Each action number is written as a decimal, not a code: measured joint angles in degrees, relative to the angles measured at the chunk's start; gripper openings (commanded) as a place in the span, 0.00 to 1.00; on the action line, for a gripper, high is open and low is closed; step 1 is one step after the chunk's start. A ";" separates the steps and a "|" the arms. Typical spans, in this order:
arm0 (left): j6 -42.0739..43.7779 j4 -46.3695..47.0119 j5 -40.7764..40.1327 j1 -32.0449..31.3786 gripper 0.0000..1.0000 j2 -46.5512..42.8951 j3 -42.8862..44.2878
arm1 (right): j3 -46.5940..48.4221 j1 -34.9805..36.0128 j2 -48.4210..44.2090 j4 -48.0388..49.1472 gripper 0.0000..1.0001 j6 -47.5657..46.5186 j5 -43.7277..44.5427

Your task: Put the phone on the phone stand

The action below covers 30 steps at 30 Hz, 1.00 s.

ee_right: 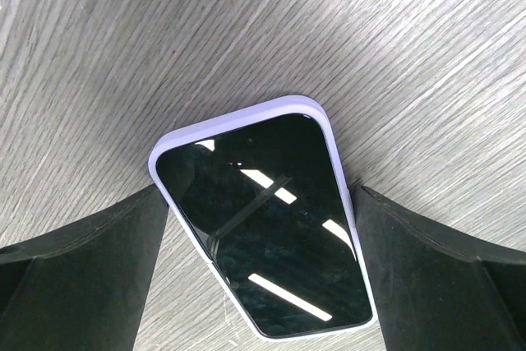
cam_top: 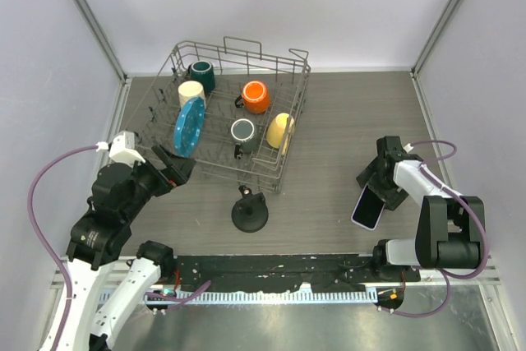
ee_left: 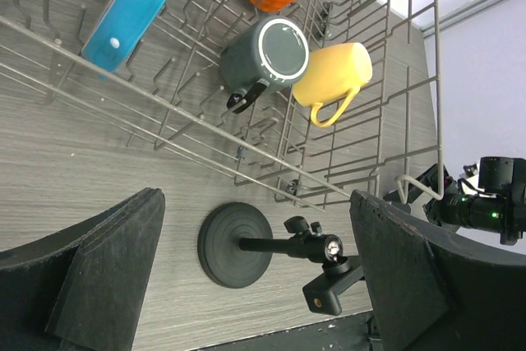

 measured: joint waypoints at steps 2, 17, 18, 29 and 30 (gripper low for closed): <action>0.15 -0.59 -0.26 0.00 0.99 -0.48 0.00 | 0.26 0.00 0.35 -0.09 0.95 0.00 -0.11; 0.70 -1.81 -0.13 -0.02 0.99 -0.63 0.09 | 0.59 0.15 0.68 0.28 0.87 -0.61 -0.48; 0.70 -1.88 -0.11 -0.02 0.99 -0.61 0.20 | 0.81 0.15 0.90 0.17 0.91 -0.59 -0.59; 0.37 -2.27 -0.09 -0.02 0.99 -1.33 0.59 | 2.60 2.23 3.10 0.11 0.99 -1.40 -0.72; 0.33 -2.27 -0.09 -0.02 0.99 -1.33 0.59 | 2.49 3.63 2.99 0.39 0.99 -1.14 -0.33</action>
